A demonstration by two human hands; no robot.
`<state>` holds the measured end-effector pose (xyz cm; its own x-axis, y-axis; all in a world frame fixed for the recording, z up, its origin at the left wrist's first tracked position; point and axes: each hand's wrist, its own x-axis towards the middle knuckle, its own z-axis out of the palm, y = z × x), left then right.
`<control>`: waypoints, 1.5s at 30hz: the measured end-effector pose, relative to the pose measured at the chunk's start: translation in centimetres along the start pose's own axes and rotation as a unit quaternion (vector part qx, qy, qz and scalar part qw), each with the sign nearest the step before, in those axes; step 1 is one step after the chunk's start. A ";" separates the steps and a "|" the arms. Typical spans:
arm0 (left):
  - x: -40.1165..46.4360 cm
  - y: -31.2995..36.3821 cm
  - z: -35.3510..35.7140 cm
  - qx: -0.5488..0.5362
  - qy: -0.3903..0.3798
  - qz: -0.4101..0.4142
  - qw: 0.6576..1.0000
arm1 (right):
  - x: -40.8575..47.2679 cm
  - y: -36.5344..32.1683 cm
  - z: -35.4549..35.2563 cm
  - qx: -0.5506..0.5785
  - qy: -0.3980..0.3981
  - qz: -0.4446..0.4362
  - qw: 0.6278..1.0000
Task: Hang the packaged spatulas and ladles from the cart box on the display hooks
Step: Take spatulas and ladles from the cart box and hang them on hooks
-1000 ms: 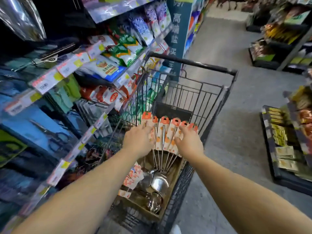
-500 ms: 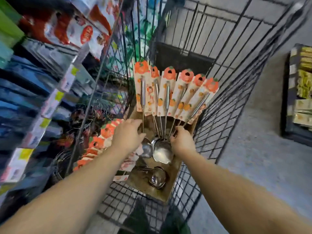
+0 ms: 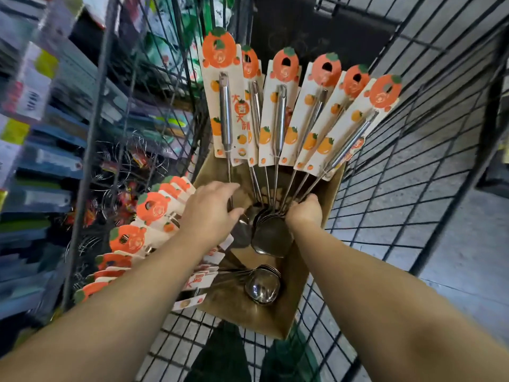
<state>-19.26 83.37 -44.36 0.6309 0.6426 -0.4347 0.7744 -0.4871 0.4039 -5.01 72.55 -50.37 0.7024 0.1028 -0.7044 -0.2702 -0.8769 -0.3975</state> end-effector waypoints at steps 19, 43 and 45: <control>-0.4 3.3 0.1 -0.207 -0.072 -0.044 0.975 | -7.0 -4.9 -3.1 0.109 -0.116 -0.267 0.950; -3.2 0.9 -1.0 -0.269 0.116 -0.062 0.954 | -3.8 1.3 -1.0 0.060 -0.033 -0.085 0.994; -4.0 1.4 -2.2 -0.275 0.109 -0.058 0.954 | -5.7 0.9 -2.4 0.068 -0.031 -0.114 0.991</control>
<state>-20.76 81.43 -40.25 0.4714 0.8103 -0.3480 0.6584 -0.0609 0.7502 -7.70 70.05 -45.28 0.7146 0.3234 -0.6203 -0.1988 -0.7563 -0.6233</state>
